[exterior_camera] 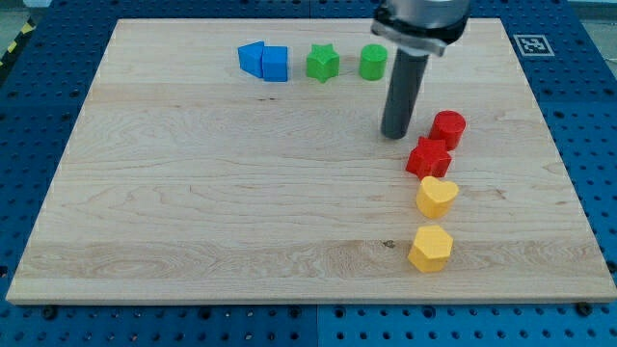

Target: Move the red star diagonal to the heart

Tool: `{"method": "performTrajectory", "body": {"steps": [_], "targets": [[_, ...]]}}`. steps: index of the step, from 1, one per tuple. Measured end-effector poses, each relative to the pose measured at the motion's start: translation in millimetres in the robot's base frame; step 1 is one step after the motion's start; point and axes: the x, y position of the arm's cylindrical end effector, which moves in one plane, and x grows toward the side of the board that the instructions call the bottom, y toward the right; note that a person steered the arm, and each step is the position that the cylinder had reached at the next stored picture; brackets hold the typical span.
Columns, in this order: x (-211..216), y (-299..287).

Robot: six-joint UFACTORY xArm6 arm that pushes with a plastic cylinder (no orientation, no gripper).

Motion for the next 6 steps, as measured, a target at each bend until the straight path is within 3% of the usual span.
{"method": "performTrajectory", "body": {"steps": [1,3,6], "targets": [[33.2,-26.5],[34.3,-21.3],[34.4,55.6]]}}
